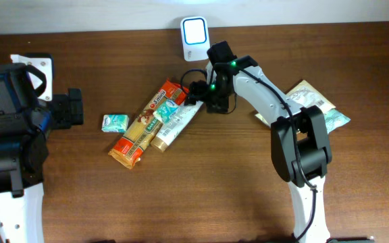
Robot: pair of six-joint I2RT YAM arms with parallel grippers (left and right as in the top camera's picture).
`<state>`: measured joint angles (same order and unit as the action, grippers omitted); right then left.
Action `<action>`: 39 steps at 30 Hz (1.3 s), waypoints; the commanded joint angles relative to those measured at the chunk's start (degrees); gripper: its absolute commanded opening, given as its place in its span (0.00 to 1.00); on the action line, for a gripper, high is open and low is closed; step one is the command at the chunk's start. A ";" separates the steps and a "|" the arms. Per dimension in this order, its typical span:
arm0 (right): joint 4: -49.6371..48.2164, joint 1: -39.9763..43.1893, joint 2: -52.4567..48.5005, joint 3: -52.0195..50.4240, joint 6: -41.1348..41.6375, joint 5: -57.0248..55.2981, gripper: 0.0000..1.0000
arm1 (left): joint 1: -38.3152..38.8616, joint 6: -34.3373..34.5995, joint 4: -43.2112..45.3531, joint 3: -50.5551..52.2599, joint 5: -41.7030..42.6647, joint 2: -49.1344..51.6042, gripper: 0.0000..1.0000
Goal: Scan the item barcode
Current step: 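Grasp the white Pantene tube from the pile with the right gripper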
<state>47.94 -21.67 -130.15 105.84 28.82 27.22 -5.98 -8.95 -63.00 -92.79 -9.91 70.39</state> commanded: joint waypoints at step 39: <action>18.27 -5.77 -10.49 16.61 -89.99 -2.84 0.71 | -0.20 0.72 -0.13 -0.24 -0.02 -0.22 0.99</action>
<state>65.47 -27.20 -138.12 122.98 -57.39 22.15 -5.98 -8.95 -63.22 -92.79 -9.91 70.39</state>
